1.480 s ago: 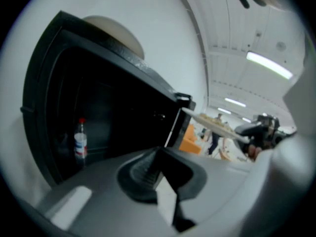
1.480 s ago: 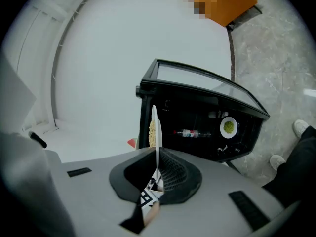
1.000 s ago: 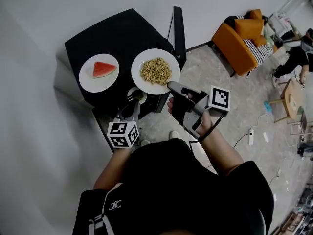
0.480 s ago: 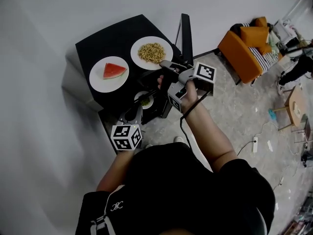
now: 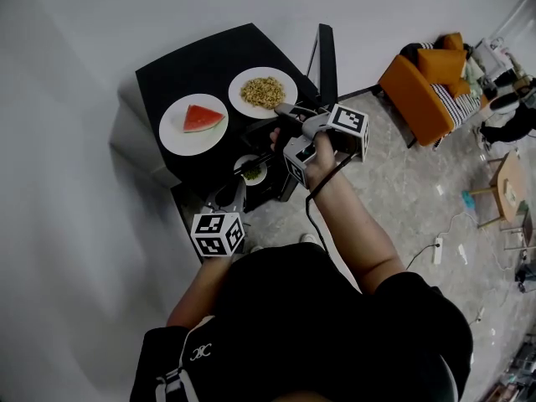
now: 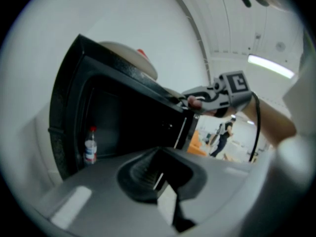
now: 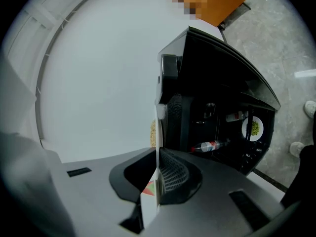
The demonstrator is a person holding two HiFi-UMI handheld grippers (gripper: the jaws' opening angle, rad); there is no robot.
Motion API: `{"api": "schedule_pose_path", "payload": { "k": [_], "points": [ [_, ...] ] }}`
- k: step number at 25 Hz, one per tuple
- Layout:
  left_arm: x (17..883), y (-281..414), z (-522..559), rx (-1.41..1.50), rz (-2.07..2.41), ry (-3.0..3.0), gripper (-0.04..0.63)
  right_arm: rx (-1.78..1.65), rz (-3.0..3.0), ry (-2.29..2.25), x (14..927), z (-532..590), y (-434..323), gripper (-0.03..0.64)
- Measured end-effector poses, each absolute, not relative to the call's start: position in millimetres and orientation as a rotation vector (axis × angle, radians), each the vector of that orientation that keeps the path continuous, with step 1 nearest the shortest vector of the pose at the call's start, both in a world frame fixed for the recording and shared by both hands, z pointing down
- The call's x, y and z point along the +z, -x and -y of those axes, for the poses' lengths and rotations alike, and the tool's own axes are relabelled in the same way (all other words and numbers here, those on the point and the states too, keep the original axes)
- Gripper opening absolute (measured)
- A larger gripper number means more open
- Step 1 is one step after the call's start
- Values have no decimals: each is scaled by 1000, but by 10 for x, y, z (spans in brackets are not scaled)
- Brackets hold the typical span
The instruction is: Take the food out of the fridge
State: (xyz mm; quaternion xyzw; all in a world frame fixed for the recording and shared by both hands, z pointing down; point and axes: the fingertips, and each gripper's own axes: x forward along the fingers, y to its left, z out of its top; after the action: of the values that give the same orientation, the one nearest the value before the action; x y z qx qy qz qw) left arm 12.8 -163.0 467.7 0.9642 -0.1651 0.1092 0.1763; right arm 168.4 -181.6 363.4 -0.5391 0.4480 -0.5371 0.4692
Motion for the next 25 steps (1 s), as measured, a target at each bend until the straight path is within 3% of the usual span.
{"api": "schedule_pose_path", "payload": {
  "k": [6,11,16,17,19,25],
  "points": [
    [4688,-190,1655,315,455,-2726,-2,-1326,-1116,1392,3642,1805,-1690,16],
    [4713,-209,1677,314,452,-2725,-2,-1273,-1088,1392,3768,1754,-1747,122],
    [4709,-222,1699,311,456,-2722,-2,-1161,-1223,1369,3727,1591,-1689,137],
    [4703,-231,1697,312,455,-2724,-2,-1141,-1257,1377,3721,1541,-1659,125],
    [4691,-256,1684,313,449,-2728,-2,-1085,-1327,1435,3735,1428,-1612,2],
    [4647,-362,1621,316,430,-2778,-2,-659,-1658,2122,3947,1133,-1547,-2]
  ]
}}
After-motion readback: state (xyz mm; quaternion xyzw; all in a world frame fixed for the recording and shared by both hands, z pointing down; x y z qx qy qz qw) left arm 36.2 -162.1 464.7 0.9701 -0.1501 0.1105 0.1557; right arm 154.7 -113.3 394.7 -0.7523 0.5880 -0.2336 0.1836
